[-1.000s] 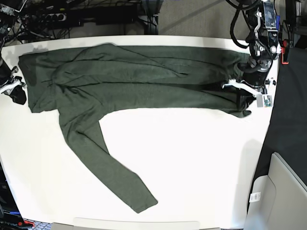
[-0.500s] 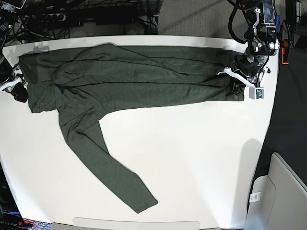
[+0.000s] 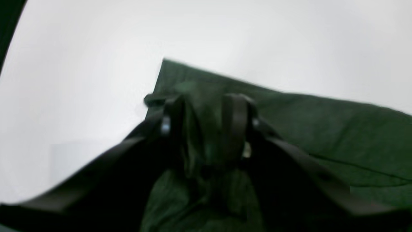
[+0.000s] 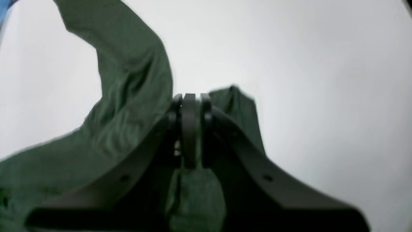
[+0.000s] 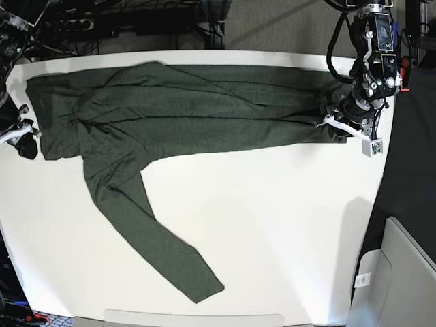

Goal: Fold the T-shirt properly
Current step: 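Fold the hem half up over the collar half with both grippers, then move the right gripper down and grasp the trailing green sleeve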

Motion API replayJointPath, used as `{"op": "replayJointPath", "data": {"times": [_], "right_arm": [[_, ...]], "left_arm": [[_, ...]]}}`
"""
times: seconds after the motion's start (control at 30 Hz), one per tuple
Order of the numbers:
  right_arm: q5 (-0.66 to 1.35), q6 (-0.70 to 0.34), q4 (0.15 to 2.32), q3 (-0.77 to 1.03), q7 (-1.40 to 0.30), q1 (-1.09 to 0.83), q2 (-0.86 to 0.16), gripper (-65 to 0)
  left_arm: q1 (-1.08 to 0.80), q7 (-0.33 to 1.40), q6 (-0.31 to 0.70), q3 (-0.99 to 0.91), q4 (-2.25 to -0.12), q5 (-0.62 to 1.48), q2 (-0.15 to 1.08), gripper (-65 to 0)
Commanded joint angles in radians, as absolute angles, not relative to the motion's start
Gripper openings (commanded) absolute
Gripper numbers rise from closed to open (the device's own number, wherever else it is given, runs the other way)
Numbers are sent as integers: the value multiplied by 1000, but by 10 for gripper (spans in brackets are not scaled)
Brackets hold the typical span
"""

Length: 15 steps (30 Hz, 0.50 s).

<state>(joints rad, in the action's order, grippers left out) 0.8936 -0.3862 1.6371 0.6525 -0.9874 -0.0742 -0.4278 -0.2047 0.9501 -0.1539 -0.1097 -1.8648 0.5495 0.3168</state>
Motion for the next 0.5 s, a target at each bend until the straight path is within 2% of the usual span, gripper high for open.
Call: {"op": "replayJointPath", "data": {"times": [0.0,0.2,0.3,0.47], "right_arm": [[878,-389,1652,634,-960,-27,-450,-598],[740,-386,1500,498,-958,205,-438,-440],[659,-386,1377,443,-957,338,-404,-415],[401,-386,1202,341,-903,541,-344,-410]], "left_arm": [[-199,940,-157,-116,-1896,550,329,-416],[-199,935,-157,-117,-1929,550,328,-356],[-197,932,-157,-117,-1929,550,328,-339],[-197,888,-157,-151,-1931,550,323,-337]]}}
